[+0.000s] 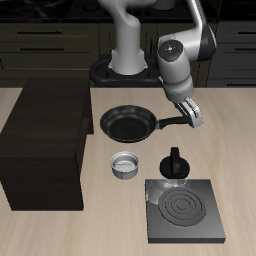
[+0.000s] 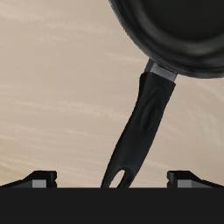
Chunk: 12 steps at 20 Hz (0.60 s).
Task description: Place the frypan on the stove
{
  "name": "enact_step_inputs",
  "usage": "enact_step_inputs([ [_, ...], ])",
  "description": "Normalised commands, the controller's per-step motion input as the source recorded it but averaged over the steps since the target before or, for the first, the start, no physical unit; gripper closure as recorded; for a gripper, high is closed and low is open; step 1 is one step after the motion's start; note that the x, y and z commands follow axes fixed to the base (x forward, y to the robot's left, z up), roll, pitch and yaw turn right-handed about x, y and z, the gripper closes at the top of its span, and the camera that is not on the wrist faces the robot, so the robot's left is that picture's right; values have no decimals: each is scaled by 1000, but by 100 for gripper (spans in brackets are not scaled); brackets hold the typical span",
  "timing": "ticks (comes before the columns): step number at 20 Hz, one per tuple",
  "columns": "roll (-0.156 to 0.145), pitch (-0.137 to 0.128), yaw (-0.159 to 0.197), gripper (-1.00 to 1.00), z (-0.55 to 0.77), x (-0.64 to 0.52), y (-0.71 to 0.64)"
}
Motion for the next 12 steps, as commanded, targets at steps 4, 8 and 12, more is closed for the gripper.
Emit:
enact_step_inputs([
  [4, -22, 31, -24, -100, -152, 57, -107],
  [8, -14, 29, -23, -100, -165, 19, -118],
  [12, -20, 0, -4, -100, -62, 7, -68],
])
